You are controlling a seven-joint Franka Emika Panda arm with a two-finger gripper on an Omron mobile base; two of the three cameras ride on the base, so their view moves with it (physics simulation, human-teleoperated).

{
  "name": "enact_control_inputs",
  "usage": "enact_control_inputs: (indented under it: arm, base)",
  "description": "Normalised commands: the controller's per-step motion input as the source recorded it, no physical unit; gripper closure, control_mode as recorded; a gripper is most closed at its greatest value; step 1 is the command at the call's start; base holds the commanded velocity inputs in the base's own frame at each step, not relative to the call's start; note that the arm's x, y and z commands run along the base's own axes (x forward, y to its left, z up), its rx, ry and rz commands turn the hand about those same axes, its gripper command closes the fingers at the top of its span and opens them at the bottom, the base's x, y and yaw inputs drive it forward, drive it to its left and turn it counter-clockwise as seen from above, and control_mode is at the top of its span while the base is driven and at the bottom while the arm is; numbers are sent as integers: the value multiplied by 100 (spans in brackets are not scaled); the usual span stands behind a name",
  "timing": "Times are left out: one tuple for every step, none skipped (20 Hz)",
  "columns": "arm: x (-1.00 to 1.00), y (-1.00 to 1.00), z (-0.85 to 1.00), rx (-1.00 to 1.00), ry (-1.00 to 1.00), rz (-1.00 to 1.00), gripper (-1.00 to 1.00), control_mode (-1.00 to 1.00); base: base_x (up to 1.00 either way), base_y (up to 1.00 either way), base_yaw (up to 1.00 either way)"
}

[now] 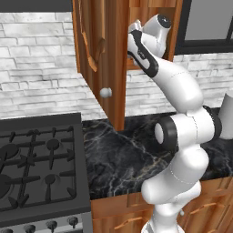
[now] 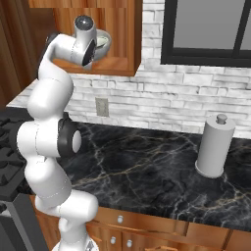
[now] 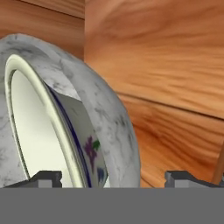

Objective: Pick up the bowls on the counter and stack them on top of one another in the open cabinet. Place the smaller bowl on top of the larger bowl.

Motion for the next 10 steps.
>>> enact_control_inputs:
  arm:
    - [6,2,0,0,0,0,-100,-100]
    - [7,0,0,0,0,0,-100,-100]
    - [7,0,0,0,0,0,-100,-100]
    - [8,0,0,0,0,0,-100,-100]
    - [11,0,0,0,-1,0,-100,-100]
    - [14,0,0,0,-2,0,-100,-100]
    - [15,0,0,0,-2,0,-100,-100]
    - [16,0,0,0,-3,0,-100,-100]
    - [17,0,0,0,-3,0,-100,-100]
    - [17,0,0,0,-2,0,-100,-100]
  base:
    - [0,0,0]
    - [0,0,0]
    - [0,0,0]
    - [0,0,0]
    - [0,0,0]
    - [0,0,0]
    - [0,0,0]
    - [0,0,0]
    - [0,0,0]
    - [0,0,0]
